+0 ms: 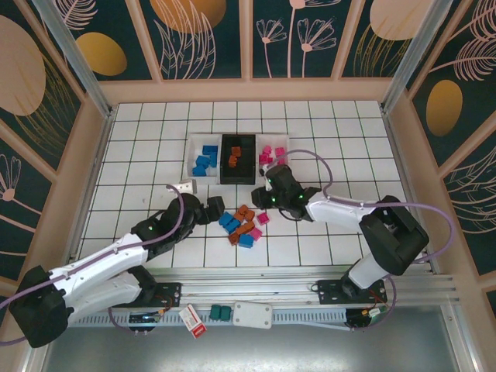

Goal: Sort the legos into containers by color
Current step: Pick up the lego from the bottom-center of the table, then place the lego in the container.

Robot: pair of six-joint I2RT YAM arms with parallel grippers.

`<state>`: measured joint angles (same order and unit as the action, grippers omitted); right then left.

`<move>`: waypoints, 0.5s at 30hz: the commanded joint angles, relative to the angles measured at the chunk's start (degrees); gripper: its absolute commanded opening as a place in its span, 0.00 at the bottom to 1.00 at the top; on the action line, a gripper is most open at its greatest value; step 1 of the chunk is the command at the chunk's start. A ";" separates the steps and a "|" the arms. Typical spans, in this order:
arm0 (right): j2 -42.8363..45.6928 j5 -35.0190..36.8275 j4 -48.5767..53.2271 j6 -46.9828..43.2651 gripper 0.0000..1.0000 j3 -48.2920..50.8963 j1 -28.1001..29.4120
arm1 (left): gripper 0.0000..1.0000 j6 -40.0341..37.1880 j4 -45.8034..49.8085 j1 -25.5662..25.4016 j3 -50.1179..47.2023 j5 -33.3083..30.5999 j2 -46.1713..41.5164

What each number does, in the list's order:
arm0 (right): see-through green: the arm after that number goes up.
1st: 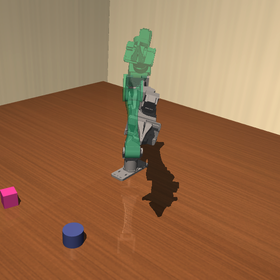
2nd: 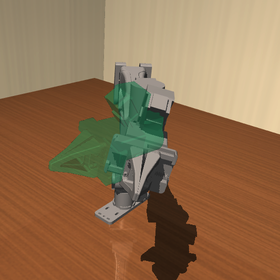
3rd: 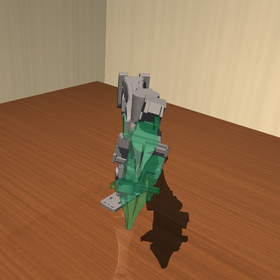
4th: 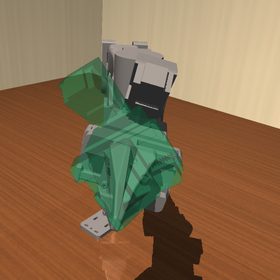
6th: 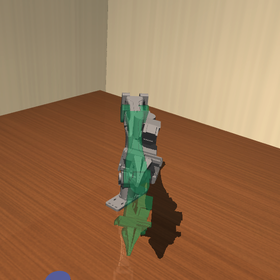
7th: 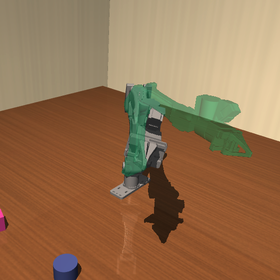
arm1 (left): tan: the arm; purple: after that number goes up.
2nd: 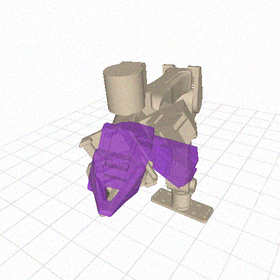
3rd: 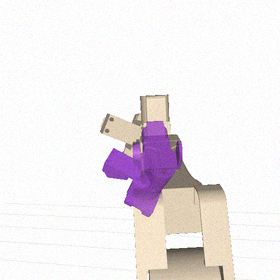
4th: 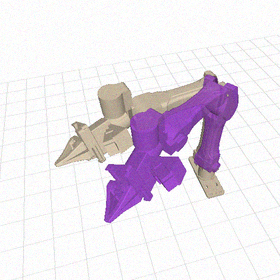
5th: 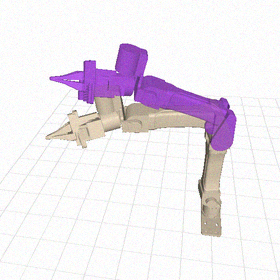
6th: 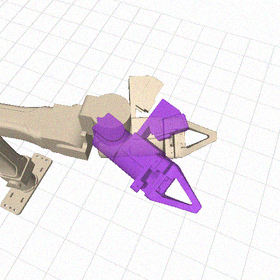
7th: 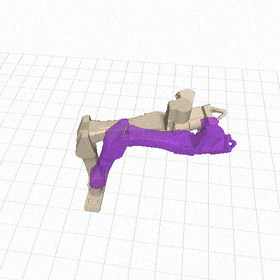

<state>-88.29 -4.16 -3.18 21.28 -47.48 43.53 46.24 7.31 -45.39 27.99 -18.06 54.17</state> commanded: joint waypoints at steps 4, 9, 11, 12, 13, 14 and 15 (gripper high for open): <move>-8.52 0.21 -0.18 -3.43 0.24 -15.12 -1.18 | 0.99 3.13 3.29 -0.07 -2.65 -1.38 -1.93; -19.50 0.39 0.76 -3.18 0.24 -26.14 -3.85 | 0.99 3.85 3.75 -0.10 -3.85 -0.43 -3.33; -22.81 0.12 1.01 -3.00 0.25 -29.56 -4.44 | 0.98 4.08 3.83 -0.14 -4.32 0.01 -3.72; -23.98 0.19 1.27 -3.06 0.26 -31.02 -4.60 | 0.99 4.20 3.89 -0.06 -4.54 0.04 -3.81; -25.20 0.29 1.55 -3.27 0.27 -32.28 -4.69 | 0.98 4.34 3.79 -0.13 -4.72 0.19 -3.73; -26.35 0.55 1.89 -3.35 0.29 -33.70 -4.79 | 0.98 4.55 3.69 -0.09 -4.98 0.37 -3.52; -27.17 0.56 2.16 -3.35 0.32 -34.91 -4.81 | 0.97 4.64 3.59 -0.08 -5.18 0.46 -3.33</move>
<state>-113.97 -4.23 -2.48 18.65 -78.24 38.68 49.45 9.91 -45.39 23.86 -18.24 51.13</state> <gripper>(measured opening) 0.308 0.975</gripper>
